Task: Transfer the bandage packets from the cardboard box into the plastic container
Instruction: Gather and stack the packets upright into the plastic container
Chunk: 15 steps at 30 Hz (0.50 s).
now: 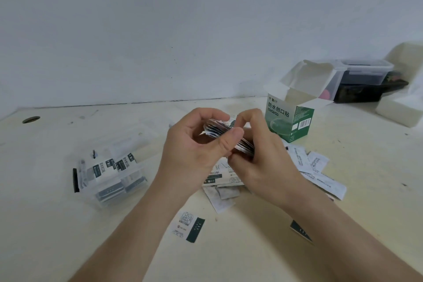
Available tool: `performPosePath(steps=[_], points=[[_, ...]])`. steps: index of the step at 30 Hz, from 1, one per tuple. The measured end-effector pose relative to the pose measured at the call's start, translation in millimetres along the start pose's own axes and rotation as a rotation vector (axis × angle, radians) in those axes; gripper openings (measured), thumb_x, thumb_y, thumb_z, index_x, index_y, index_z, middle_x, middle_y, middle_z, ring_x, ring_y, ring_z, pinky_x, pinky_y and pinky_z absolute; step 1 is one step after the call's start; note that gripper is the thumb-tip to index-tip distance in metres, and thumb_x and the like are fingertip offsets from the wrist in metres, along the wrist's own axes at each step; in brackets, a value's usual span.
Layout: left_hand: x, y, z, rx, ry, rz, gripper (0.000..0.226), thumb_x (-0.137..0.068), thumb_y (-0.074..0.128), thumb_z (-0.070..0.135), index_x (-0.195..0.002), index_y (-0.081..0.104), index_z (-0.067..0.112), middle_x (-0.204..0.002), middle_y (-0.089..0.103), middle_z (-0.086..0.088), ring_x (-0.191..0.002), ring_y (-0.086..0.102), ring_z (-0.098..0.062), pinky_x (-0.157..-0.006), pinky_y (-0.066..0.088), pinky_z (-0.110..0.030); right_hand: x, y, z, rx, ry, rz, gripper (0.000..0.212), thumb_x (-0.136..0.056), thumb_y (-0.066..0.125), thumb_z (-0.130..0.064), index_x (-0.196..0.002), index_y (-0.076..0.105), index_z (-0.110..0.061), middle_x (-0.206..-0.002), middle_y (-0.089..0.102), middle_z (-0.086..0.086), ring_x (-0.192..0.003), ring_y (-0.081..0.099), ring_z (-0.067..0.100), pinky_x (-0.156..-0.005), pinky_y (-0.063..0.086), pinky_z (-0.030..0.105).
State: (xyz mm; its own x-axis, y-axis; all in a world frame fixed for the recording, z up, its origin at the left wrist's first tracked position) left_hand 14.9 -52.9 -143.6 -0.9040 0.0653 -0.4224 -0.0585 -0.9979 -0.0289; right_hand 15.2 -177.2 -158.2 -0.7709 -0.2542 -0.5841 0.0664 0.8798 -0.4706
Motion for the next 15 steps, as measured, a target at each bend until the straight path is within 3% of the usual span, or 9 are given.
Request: performPosePath(steps=[3, 7, 10, 13, 15], points=[[-0.4, -1.6, -0.4, -0.043, -0.020, 0.004, 0.018, -0.078, 0.073, 0.029, -0.086, 0.067, 0.014, -0.072, 0.068, -0.001, -0.059, 0.066, -0.015, -0.055, 0.055, -0.025, 1.5, 6.6, 2.7, -0.070, 0.085, -0.112, 0.030, -0.077, 0.054, -0.004, -0.097, 0.039, -0.020, -0.064, 0.059, 0.004, -0.048, 0.045, 0.016, -0.045, 0.035, 0.036], [-0.7, -9.1, 4.6, -0.333, 0.107, 0.023, 0.024, -0.088, 0.053, 0.033, -0.071, 0.064, 0.021, -0.058, 0.060, -0.002, -0.046, 0.053, -0.027, -0.042, 0.042, -0.029, 0.4, 8.9, 9.8, -0.189, 0.263, -0.191, 0.019, -0.080, 0.056, 0.000, -0.091, 0.049, -0.015, -0.056, 0.046, -0.003, -0.046, 0.037, 0.012, -0.043, 0.032, 0.028], [0.3, -8.3, 0.3, -0.467, 0.112, 0.035, 0.039, -0.088, 0.045, 0.033, -0.070, 0.057, 0.001, -0.051, 0.046, -0.015, -0.048, 0.044, -0.032, -0.044, 0.038, -0.039, 2.2, 8.6, 12.7, -0.307, 0.392, -0.236, 0.015, -0.086, 0.058, 0.000, -0.092, 0.049, -0.010, -0.051, 0.043, -0.004, -0.043, 0.032, 0.011, -0.042, 0.027, 0.023], [-1.2, -9.1, -1.2, -0.508, 0.091, 0.048, 0.036, -0.091, 0.044, 0.024, -0.069, 0.054, -0.003, -0.052, 0.046, -0.017, -0.049, 0.045, -0.034, -0.043, 0.036, -0.037, 6.8, 8.7, 9.2, -0.445, 0.488, -0.346, 0.024, -0.090, 0.065, -0.028, -0.095, 0.048, -0.011, -0.061, 0.055, 0.001, -0.046, 0.031, 0.014, -0.050, 0.019, 0.032], [-3.0, -11.8, -3.8, -0.509, 0.076, 0.052, 0.030, -0.091, 0.044, 0.022, -0.070, 0.055, 0.004, -0.055, 0.048, -0.015, -0.049, 0.046, -0.033, -0.044, 0.036, -0.038, 7.3, 9.1, 5.7, -0.515, 0.501, -0.384, 0.027, -0.092, 0.058, -0.039, -0.094, 0.046, -0.014, -0.065, 0.056, 0.002, -0.047, 0.026, 0.017, -0.053, 0.013, 0.040]])
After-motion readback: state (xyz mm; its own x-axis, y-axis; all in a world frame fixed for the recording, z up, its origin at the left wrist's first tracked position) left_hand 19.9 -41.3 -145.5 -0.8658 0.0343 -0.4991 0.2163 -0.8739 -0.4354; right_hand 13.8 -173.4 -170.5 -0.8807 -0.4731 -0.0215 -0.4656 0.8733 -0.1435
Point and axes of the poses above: each hand's wrist, its own x-axis away from the middle knuckle, its own y-axis out of the palm, z = x × y, the point moved 5 cm from there along -x, towards the middle knuckle
